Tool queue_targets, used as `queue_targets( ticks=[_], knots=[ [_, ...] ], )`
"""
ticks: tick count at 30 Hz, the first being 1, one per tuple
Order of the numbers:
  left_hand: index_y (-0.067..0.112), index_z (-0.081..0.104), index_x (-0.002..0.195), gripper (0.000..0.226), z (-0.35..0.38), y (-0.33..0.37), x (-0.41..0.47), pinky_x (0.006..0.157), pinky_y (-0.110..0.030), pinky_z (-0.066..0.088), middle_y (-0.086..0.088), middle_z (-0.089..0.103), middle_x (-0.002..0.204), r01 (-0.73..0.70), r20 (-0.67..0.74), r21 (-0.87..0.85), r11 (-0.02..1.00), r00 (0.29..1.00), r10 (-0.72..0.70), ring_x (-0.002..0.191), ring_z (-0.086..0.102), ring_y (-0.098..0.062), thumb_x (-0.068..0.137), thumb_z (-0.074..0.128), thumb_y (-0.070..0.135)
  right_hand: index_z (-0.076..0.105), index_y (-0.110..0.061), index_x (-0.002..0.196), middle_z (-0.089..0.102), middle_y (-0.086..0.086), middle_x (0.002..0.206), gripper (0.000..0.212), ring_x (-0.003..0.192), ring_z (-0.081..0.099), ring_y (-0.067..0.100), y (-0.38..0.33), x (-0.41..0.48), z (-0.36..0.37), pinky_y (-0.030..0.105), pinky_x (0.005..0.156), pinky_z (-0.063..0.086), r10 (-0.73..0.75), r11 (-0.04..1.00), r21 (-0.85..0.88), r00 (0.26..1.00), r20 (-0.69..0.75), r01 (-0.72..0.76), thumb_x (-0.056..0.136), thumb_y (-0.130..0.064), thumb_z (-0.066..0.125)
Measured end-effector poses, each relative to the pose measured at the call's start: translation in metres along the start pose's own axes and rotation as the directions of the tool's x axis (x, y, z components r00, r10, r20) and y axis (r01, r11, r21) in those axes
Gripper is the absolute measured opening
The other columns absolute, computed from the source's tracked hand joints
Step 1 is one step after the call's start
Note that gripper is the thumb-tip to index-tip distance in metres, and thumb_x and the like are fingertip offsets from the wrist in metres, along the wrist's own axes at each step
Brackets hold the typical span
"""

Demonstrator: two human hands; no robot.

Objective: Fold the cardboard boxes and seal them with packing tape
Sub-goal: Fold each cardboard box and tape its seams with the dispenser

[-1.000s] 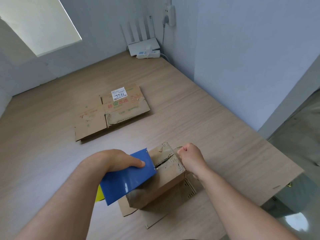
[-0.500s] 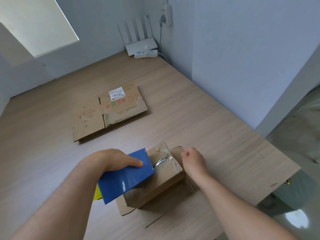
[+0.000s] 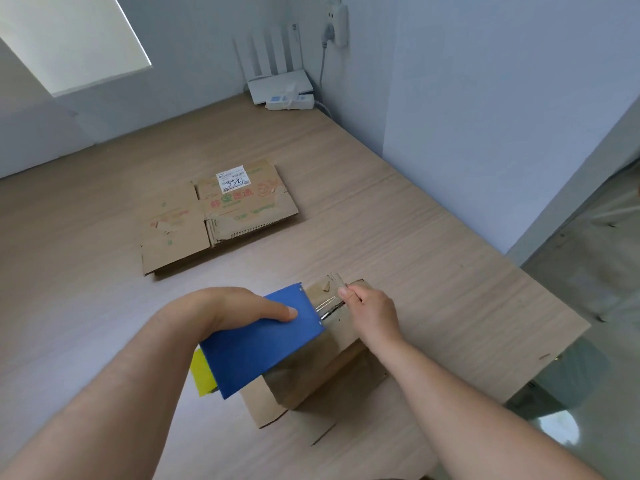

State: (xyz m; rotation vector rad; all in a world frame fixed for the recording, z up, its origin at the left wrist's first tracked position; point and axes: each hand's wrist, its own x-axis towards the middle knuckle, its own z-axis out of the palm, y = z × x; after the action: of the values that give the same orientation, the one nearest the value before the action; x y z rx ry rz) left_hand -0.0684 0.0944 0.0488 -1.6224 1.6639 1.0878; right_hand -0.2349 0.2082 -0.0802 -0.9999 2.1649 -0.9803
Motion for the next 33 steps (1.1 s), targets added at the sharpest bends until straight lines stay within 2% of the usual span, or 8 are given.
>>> queue_targets(
  ticks=[7,12,15,18,21,26,30,33],
  knots=[
    [0.015,0.074,0.093,0.077,0.004,-0.056,-0.006,0.067,-0.027,0.053,-0.007,0.076,0.086,-0.071,0.173,-0.304,0.95,0.977,0.128,0.076,0.074,-0.022,0.039,0.083,0.069,0.073,-0.013,0.103,0.072,0.006,0.103,0.027,0.1,0.063,0.02,-0.015,0.01,0.002,0.031,0.089,0.047,0.088,0.988,0.116,0.986,0.139,-0.105,0.093,-0.033,0.058],
    [0.016,0.08,0.082,0.073,0.016,-0.135,-0.011,0.067,-0.027,0.056,-0.011,0.075,0.092,0.009,0.306,-0.365,0.931,0.945,0.111,0.082,0.073,-0.026,0.033,0.078,0.071,0.073,-0.006,0.094,0.07,0.017,0.102,0.029,0.102,0.063,0.029,-0.015,0.014,0.009,0.039,0.09,0.049,0.072,0.994,0.075,0.994,0.087,-0.078,0.092,-0.032,0.06],
    [0.018,0.08,0.083,0.072,0.032,-0.166,-0.016,0.073,-0.028,0.056,-0.01,0.075,0.09,0.022,0.302,-0.414,0.91,0.946,0.115,0.082,0.073,-0.025,0.035,0.077,0.072,0.073,-0.018,0.082,0.073,0.002,0.092,0.022,0.096,0.066,0.022,-0.015,0.015,0.01,0.029,0.079,0.049,0.078,0.994,0.067,0.993,0.092,-0.084,0.091,-0.034,0.062],
    [0.025,0.079,0.074,0.051,0.047,-0.171,-0.016,0.058,-0.02,0.05,-0.005,0.076,0.083,0.016,0.242,-0.463,0.886,0.964,0.109,0.073,0.073,-0.019,0.049,0.074,0.069,0.073,-0.007,0.091,0.072,0.014,0.101,0.03,0.1,0.065,0.029,-0.015,0.018,0.013,0.037,0.087,0.05,0.059,0.997,0.043,0.996,0.073,-0.063,0.091,-0.034,0.061],
    [0.021,0.08,0.075,0.046,0.057,-0.166,-0.01,0.06,-0.022,0.05,-0.004,0.076,0.082,0.035,0.207,-0.476,0.879,0.976,0.074,0.074,0.073,-0.019,0.063,0.074,0.065,0.072,-0.004,0.093,0.065,0.027,0.104,0.034,0.1,0.061,0.039,-0.015,0.017,0.012,0.046,0.088,0.049,0.034,0.999,0.017,0.997,0.073,-0.035,0.091,-0.035,0.06],
    [0.016,0.074,0.086,0.052,0.07,-0.15,0.004,0.065,-0.025,0.052,-0.001,0.075,0.077,0.05,0.063,-0.468,0.883,0.998,-0.024,0.069,0.073,-0.018,0.069,0.071,0.065,0.074,-0.009,0.091,0.069,0.021,0.1,0.029,0.098,0.064,0.034,-0.019,0.013,0.011,0.043,0.089,0.05,0.017,1.0,-0.002,0.998,0.053,-0.017,0.092,-0.034,0.06],
    [0.025,0.057,0.081,0.044,0.086,-0.135,0.014,0.058,-0.026,0.039,0.007,0.059,0.077,0.081,-0.322,0.082,0.993,0.945,-0.051,0.072,0.058,-0.011,0.08,0.049,0.068,0.073,-0.01,0.091,0.071,0.016,0.098,0.031,0.096,0.064,0.032,-0.02,0.01,0.008,0.042,0.087,0.05,0.016,1.0,0.004,0.998,0.054,-0.017,0.093,-0.036,0.057],
    [0.024,0.053,0.077,0.045,0.081,-0.13,0.016,0.057,-0.026,0.038,0.005,0.058,0.076,0.073,-0.412,0.061,0.995,0.91,-0.041,0.067,0.056,-0.012,0.08,0.046,0.068,0.067,0.005,0.095,0.067,0.025,0.099,0.043,0.095,0.061,0.038,-0.02,0.009,0.008,0.043,0.083,0.048,0.028,1.0,0.007,1.0,0.009,-0.028,0.095,-0.035,0.054]
  ],
)
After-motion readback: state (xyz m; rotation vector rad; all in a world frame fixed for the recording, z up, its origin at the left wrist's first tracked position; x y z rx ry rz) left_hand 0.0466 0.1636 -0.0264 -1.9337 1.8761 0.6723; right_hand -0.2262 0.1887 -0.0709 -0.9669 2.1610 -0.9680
